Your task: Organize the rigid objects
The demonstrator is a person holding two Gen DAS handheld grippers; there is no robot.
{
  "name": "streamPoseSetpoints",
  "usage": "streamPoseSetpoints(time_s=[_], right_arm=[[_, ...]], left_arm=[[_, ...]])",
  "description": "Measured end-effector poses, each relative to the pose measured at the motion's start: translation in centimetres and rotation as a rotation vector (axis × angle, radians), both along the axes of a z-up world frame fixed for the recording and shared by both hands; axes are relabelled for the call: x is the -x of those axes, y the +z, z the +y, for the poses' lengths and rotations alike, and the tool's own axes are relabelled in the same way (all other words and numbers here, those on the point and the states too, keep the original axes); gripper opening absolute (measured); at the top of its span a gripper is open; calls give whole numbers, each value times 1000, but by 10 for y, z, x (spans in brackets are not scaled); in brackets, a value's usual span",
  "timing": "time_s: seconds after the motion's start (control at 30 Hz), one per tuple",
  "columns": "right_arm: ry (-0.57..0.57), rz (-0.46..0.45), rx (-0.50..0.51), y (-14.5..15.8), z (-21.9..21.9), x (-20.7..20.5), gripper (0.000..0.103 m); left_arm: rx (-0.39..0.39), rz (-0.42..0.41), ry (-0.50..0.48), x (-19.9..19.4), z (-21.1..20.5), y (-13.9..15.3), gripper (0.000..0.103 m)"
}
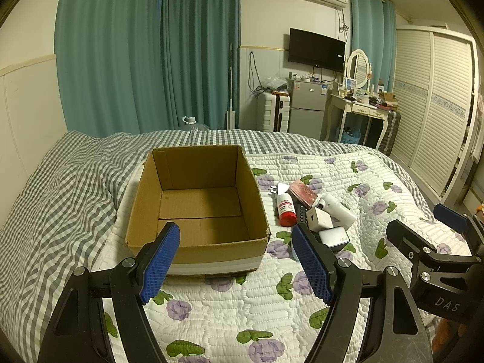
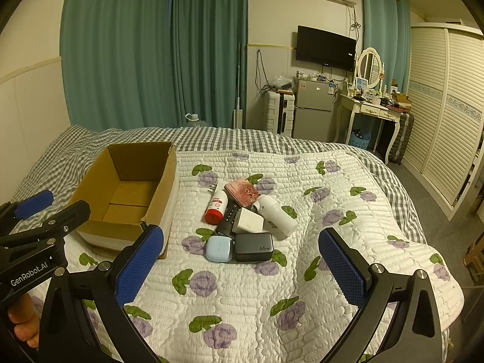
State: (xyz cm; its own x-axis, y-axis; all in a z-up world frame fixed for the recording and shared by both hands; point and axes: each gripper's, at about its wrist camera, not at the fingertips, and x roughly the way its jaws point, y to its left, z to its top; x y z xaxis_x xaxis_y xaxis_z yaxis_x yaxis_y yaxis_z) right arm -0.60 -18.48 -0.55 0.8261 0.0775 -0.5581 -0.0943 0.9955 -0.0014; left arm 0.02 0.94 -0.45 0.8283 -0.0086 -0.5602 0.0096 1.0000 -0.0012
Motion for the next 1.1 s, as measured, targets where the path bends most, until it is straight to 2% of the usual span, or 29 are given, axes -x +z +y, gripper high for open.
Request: streamPoseSetpoints(time_s=[0.4, 0.67, 0.83, 0.93, 1.1], right_arm=[[3, 2, -1, 0, -1, 0, 103], [-17, -5, 11, -1, -21, -1, 103], [-42, 34, 30, -11, -55, -14, 103], [-34, 78, 55, -22, -69, -29, 103], [58, 160, 97, -41, -80, -65, 103]], left_arm=[[-1, -7, -7, 1, 3, -2, 79], [-20, -8, -31, 2, -23, -4, 79], [-72, 62, -50, -16, -56, -31, 79], [-86, 123, -106, -27, -82, -55, 79], [-107, 178, -178, -52, -118, -89, 79]])
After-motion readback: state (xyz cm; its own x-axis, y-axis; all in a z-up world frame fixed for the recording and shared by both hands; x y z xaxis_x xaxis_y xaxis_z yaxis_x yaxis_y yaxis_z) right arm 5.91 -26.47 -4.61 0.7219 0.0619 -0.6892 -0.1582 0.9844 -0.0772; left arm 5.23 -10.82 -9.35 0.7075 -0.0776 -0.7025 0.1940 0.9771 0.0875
